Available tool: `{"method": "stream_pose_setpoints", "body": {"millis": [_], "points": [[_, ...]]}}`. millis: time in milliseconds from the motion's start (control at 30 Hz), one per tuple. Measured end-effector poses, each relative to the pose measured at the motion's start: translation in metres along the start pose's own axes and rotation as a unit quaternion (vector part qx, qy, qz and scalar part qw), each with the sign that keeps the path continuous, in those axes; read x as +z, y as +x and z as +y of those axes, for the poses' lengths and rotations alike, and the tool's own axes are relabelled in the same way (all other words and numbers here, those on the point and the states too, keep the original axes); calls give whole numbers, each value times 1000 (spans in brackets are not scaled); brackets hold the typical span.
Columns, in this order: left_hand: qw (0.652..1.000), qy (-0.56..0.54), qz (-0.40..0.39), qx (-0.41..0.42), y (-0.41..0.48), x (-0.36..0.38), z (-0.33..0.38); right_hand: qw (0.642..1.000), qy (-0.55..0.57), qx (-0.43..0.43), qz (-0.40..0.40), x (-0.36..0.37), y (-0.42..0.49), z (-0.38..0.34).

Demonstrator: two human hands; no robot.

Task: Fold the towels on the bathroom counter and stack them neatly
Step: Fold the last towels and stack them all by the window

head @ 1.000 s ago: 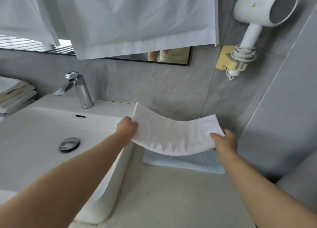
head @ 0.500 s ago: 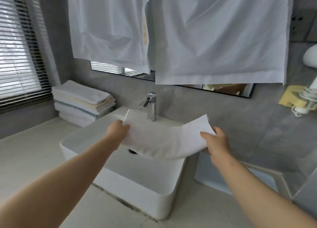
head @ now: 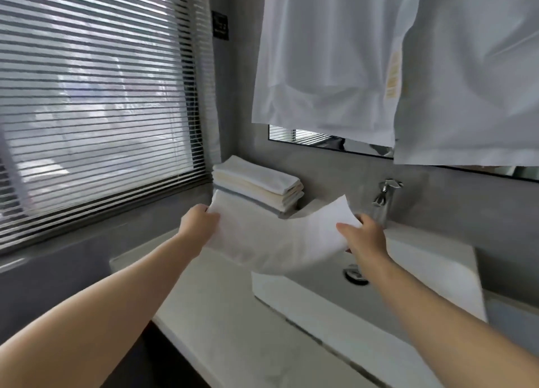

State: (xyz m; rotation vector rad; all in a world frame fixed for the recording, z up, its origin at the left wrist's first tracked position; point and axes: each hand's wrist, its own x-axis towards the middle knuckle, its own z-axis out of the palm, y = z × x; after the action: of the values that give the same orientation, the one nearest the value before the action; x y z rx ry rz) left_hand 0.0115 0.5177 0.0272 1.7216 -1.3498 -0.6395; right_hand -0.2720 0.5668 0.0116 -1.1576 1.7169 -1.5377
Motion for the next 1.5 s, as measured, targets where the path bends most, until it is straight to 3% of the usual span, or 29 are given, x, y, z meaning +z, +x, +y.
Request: {"method": "stream_pose_setpoints", "body": {"millis": [333,900,1500], "points": [[999,26,40,-15,84,-60,-39,999,-27,-25,-21,111,19,-29],[994,86,27,54,307,-32,-4,997,34,-26,66,216,167,-59],[978,69,-137,142,519,71,15,972,65,32,225,294,284,-16]]}}
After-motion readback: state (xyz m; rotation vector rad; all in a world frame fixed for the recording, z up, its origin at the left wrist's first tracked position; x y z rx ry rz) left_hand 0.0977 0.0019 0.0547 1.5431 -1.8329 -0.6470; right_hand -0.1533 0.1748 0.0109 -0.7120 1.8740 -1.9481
